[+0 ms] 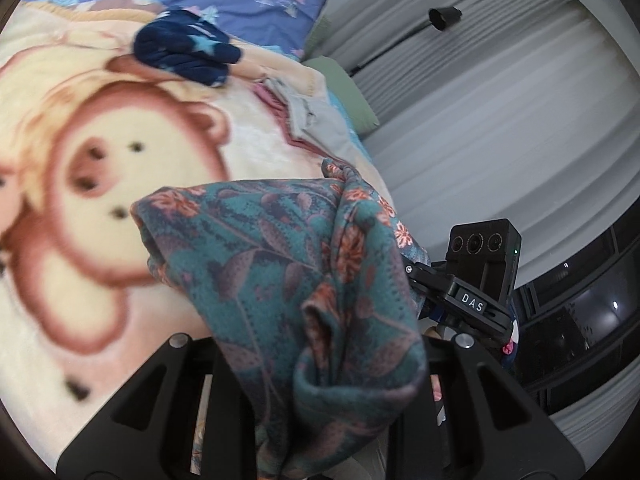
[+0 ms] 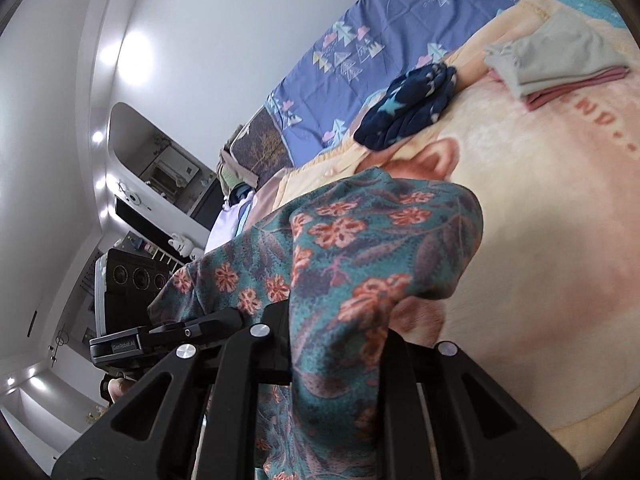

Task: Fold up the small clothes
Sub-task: 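Lift the folded shirt with both grippers and carry it toward the grey clothes stack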

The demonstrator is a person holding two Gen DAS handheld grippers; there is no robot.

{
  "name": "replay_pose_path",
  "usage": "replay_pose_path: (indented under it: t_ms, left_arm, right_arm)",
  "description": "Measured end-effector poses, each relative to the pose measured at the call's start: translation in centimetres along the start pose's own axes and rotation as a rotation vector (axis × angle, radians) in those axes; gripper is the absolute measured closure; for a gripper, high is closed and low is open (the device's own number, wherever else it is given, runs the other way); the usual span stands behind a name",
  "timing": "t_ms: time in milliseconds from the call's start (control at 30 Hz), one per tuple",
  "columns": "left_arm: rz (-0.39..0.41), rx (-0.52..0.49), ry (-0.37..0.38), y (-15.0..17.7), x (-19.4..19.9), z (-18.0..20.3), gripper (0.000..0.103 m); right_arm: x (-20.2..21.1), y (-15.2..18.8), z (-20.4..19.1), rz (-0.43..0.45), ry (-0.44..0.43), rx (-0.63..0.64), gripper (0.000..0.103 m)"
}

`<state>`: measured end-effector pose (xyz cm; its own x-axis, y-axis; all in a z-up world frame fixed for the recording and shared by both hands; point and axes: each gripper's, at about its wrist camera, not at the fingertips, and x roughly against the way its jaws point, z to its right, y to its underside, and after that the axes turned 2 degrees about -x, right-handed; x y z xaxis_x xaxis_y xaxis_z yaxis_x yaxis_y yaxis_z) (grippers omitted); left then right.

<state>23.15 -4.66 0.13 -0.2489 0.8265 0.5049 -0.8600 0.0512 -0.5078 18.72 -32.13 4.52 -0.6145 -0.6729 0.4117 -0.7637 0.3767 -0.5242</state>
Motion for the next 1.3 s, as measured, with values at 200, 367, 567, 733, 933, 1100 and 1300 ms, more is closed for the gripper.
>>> replay_pose_path:
  t_ms: [200,367,567,733,933,1100,1300]
  left_arm:
    - [-0.03,-0.047,0.045,-2.9,-3.9,3.2,0.081]
    - [-0.051,-0.085,0.083,-6.6,-7.9,5.7,0.081]
    - [-0.067,-0.135,0.118,-10.9,-11.9,8.1,0.081]
    - [-0.075,-0.158,0.151,-14.5,-14.7,9.1,0.081]
    - [-0.077,-0.197,0.186,-19.8,-18.3,11.0,0.081]
    - [-0.084,-0.226,0.2,-24.7,-21.4,12.8,0.081]
    - [-0.07,-0.223,0.208,-30.5,-24.4,13.4,0.081]
  right_arm:
    - [3.5,-3.4,2.2,0.057,0.047,-0.006,0.089]
    - [5.2,-7.3,3.7,0.109,0.103,0.008,0.089]
    - [6.7,-11.7,5.0,0.172,0.197,0.064,0.089]
    - [7.2,-15.5,6.5,0.201,0.236,0.068,0.089]
    - [8.0,-20.5,8.2,0.24,0.284,0.077,0.089]
    - [8.3,-25.3,9.8,0.256,0.328,0.076,0.089]
    - [7.3,-31.6,11.0,0.252,0.415,0.111,0.089]
